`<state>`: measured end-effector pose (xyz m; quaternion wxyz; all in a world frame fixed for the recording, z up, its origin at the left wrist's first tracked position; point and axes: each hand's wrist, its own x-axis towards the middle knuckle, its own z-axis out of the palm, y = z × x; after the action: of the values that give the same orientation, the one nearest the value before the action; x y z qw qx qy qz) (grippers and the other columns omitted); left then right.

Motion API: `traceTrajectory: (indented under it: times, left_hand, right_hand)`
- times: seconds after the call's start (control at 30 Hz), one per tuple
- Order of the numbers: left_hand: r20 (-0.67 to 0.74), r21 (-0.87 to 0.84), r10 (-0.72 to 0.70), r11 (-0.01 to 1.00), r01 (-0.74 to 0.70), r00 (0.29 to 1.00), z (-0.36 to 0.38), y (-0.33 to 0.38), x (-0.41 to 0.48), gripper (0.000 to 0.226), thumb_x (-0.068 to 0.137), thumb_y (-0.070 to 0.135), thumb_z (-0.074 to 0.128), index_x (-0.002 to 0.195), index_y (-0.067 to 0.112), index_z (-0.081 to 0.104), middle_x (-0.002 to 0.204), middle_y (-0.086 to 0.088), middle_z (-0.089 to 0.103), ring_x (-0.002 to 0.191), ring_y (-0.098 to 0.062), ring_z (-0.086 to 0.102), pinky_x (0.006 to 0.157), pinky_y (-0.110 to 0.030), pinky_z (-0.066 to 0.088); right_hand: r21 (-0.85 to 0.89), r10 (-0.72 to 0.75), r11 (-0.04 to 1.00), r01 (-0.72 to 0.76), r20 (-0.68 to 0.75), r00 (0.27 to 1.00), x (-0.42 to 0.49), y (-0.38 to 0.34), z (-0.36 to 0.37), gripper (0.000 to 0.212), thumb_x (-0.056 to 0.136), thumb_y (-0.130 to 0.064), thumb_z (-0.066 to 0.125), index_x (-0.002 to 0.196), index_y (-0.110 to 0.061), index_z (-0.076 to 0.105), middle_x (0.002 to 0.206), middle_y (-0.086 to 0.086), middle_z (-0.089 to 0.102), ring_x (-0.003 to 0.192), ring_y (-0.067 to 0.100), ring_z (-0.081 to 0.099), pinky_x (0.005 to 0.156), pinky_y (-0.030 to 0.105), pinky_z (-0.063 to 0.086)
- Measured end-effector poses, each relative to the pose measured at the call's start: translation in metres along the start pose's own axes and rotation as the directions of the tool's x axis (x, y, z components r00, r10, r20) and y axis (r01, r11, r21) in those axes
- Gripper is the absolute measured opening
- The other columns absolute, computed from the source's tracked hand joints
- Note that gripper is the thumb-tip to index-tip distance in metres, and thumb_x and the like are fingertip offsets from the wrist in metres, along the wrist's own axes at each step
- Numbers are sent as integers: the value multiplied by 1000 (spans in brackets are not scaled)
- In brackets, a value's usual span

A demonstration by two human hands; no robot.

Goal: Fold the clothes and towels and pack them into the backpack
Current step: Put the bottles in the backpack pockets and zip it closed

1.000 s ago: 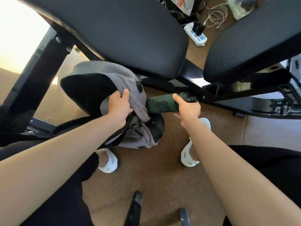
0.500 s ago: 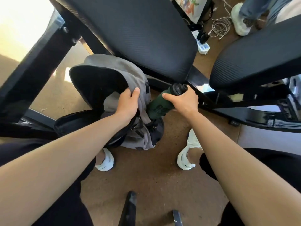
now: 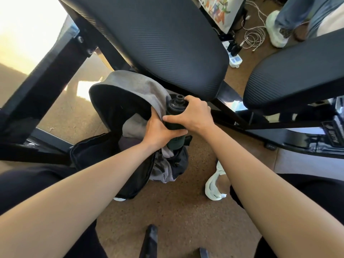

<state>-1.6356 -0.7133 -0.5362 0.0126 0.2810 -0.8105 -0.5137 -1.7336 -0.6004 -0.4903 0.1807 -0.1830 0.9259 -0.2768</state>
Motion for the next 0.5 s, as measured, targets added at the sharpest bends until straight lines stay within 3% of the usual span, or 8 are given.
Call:
traceTrajectory:
  times: [0.07,0.1,0.17,0.23,0.3,0.37,0.43,0.5]
  left_hand:
    - [-27,-48,0,999,-1,1000,-1,-5,2,118,48,54,98,144,23,38,137,9,61,129,-9,57,106,-38,51]
    - [-36,-87,-11,996,7,999,-2,-7,4,115,48,57,97,142,24,41,135,10,62,127,-8,59,105,-40,52]
    - [-75,-167,-54,985,41,996,-6,-11,9,113,46,64,96,139,24,47,131,10,65,125,-7,61,104,-42,53]
    - [-111,-241,-94,968,65,989,-9,-7,12,108,48,60,98,136,20,52,129,9,68,121,-7,64,104,-41,54]
    - [-122,-332,-134,939,86,984,-12,0,12,97,56,39,100,137,15,52,127,6,69,117,-6,66,102,-37,55]
    - [-128,-414,-158,906,92,979,-14,2,14,91,63,20,98,138,12,48,127,3,68,114,-5,67,99,-30,56]
    - [-141,-454,-168,887,87,976,-16,4,15,87,67,13,95,138,11,46,127,2,68,112,-4,68,95,-24,57]
    - [-140,-469,-171,879,87,975,-19,5,17,81,70,11,93,137,8,49,126,-1,69,111,-6,69,93,-23,58]
  right_hand:
    - [104,20,994,-25,52,998,-1,2,-5,93,51,-83,75,120,-21,66,109,-5,71,103,15,66,87,37,54]
    - [256,48,964,-70,92,995,-2,6,-9,91,54,-79,77,123,-21,65,109,-4,72,100,14,68,84,37,58]
    - [640,152,734,-227,172,973,-7,18,-12,66,76,-57,80,124,-15,64,105,4,72,96,18,72,79,38,63]
    - [779,322,549,-301,135,937,-20,34,-2,25,94,-30,70,108,-9,67,93,8,69,83,22,68,73,33,62]
    - [688,479,616,-383,58,876,-33,57,27,3,91,-15,66,92,-13,68,85,7,69,74,20,65,68,34,60]
    - [520,495,698,-492,146,857,-46,76,62,6,86,-12,69,90,-17,70,90,7,72,73,19,67,72,39,61]
    - [435,452,729,-528,273,849,-53,81,91,14,88,-19,74,102,-18,71,102,5,73,87,19,69,81,41,61]
    - [432,413,763,-481,246,877,-52,75,104,27,89,-31,76,112,-20,70,107,2,70,97,20,66,87,41,57]
